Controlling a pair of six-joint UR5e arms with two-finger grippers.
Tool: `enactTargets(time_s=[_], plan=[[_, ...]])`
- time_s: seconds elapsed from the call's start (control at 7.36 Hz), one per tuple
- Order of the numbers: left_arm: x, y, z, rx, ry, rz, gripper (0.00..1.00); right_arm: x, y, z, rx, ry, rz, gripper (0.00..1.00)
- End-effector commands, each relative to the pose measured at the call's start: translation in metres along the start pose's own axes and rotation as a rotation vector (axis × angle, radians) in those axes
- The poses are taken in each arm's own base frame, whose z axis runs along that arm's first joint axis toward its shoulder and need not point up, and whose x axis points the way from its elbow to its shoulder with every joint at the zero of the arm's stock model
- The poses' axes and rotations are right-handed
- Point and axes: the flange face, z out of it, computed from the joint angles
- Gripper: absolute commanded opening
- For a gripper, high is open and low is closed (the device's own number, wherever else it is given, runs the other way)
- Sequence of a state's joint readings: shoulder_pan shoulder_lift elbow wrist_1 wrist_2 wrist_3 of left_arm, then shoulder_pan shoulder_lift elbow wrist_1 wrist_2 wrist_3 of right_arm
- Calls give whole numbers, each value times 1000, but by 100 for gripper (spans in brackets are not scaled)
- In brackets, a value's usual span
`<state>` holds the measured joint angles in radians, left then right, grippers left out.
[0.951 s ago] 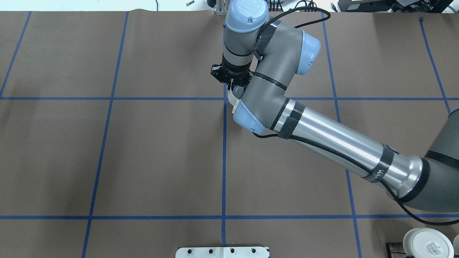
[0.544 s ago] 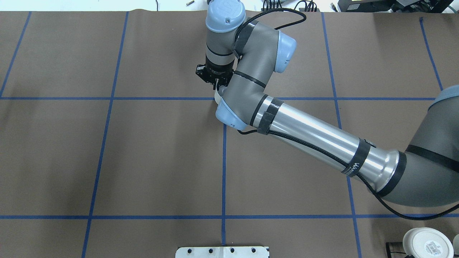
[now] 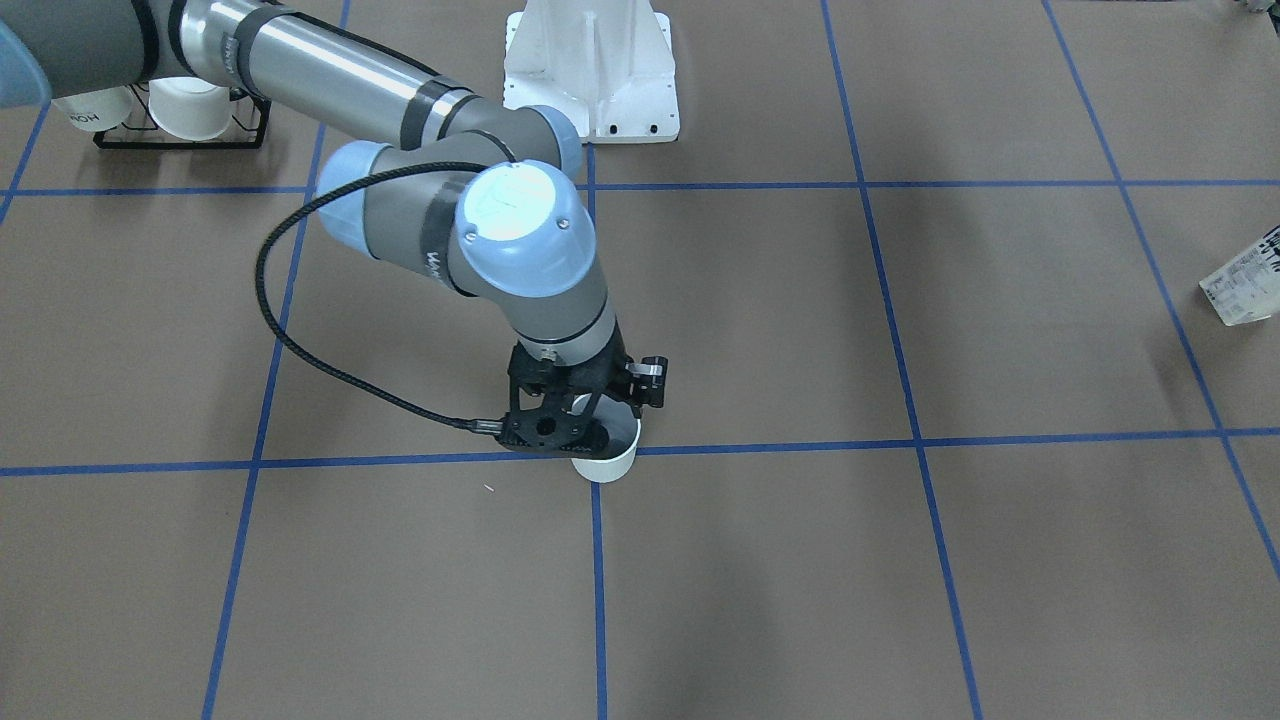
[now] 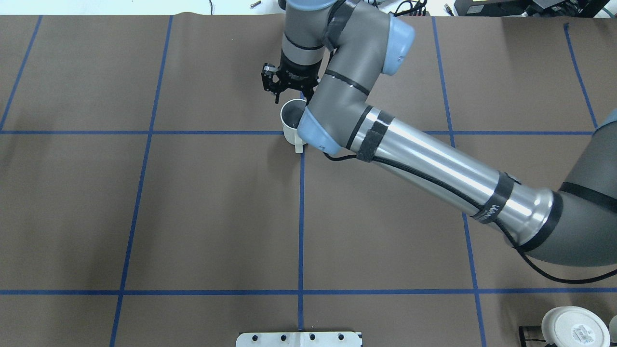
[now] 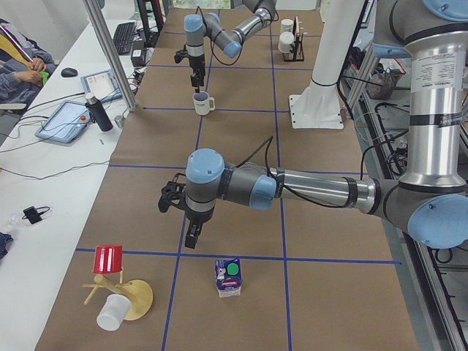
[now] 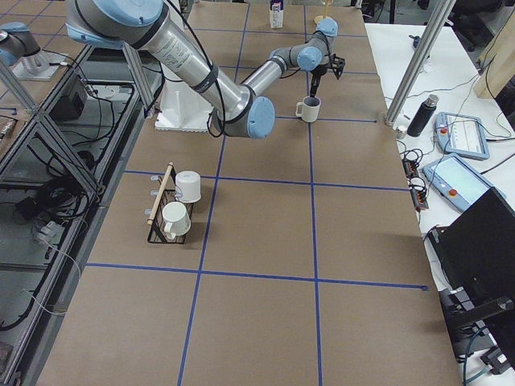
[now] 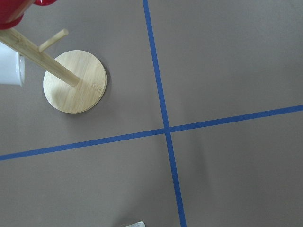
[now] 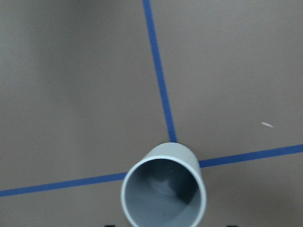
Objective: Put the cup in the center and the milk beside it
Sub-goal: 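Release the mug and lift the right gripper away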
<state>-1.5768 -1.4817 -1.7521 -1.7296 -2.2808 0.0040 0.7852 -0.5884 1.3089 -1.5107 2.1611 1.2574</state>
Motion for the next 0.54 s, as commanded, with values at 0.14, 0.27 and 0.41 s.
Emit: enactTargets(time_s=[0.14,0.27,0.41], plan=[[-31,53,10,-15,-7,-56,99,254,-16,-103,37,-24,-35,100],[-50,71,16,-32,-9,-122,99,304,-20,-100,27,-2,-44,100],[-70,84,38,-76,-5,-181,99,333,-18,-87,17,33,-59,100]])
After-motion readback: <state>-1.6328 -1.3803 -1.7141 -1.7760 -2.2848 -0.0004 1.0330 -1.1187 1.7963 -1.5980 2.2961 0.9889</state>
